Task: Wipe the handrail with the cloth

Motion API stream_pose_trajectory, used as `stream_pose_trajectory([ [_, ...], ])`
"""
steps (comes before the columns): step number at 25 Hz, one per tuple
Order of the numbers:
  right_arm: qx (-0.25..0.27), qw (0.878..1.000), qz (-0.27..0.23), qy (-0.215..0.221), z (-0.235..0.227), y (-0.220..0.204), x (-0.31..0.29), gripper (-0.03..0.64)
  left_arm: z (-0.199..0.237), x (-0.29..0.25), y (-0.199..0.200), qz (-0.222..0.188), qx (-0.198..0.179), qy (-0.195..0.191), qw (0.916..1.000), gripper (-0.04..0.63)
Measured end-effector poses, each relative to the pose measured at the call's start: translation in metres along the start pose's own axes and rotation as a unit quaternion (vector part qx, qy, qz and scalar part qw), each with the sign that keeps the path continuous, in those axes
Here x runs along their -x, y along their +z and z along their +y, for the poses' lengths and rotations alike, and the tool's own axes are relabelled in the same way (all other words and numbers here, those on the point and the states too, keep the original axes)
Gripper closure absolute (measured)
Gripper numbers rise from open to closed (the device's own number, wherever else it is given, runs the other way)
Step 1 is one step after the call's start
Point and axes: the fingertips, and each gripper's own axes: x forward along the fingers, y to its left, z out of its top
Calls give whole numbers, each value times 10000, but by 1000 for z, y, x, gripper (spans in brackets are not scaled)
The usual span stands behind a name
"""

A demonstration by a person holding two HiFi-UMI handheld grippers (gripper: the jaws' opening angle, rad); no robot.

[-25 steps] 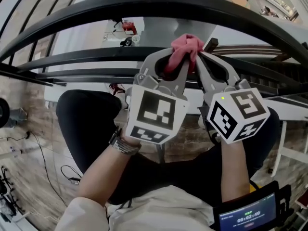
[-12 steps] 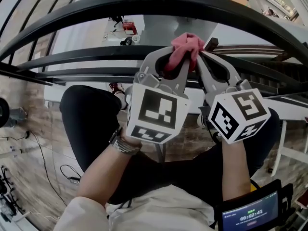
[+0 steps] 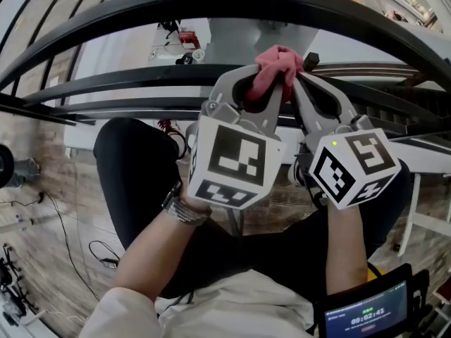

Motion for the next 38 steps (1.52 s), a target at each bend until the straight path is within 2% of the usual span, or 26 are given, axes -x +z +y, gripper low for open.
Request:
stream_pose_trajectory([
  [38,-73,9991,-254,-340,-47,1,39,615,-48,-30,22,-173,-143,-608,9979,566],
])
